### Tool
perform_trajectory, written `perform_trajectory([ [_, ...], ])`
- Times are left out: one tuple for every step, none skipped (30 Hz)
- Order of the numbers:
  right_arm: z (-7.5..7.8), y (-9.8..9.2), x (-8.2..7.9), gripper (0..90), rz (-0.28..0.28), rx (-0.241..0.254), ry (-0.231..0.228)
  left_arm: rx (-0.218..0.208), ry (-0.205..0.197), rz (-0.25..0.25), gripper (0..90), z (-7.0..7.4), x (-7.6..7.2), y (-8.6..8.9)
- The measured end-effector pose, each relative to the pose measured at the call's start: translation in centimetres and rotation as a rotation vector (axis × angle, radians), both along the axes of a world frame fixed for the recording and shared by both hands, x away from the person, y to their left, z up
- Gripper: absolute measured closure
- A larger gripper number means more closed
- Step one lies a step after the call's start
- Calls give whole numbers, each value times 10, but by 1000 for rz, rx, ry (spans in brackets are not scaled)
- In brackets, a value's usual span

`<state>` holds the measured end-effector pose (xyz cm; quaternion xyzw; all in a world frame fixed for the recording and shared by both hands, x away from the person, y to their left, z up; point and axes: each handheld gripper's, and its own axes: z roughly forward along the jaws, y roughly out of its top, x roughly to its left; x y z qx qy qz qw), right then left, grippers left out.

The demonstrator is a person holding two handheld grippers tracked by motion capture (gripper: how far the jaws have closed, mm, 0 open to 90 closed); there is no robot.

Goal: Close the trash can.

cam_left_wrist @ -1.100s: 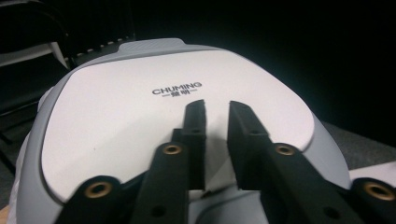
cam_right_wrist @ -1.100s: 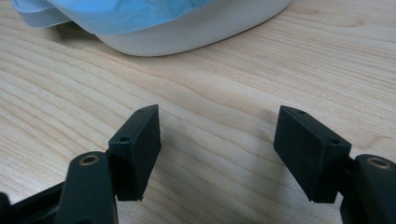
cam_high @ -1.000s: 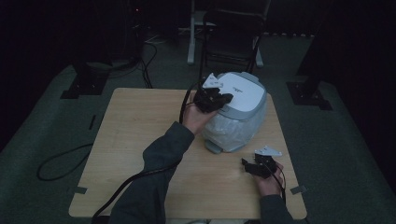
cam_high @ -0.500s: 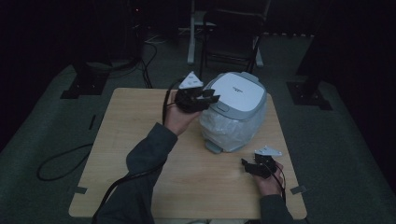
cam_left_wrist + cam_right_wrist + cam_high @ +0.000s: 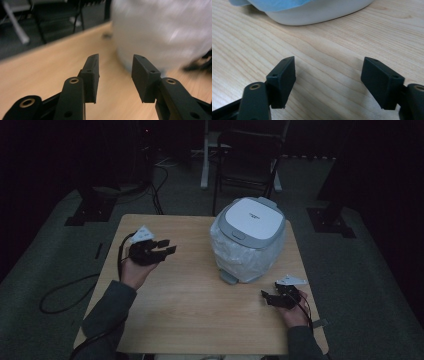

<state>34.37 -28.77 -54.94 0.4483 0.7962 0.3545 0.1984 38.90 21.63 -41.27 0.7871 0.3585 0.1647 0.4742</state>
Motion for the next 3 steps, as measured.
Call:
perform_trajectory([
  [0,-1,0,260,6,1,2,-2,13,18,582,-8,-4,7],
  [0,-1,0,251,5,0,3,-6,29,30,582,-16,-8,14],
  [0,-1,0,248,2,-1,4,-6,38,47,580,-23,-12,20],
])
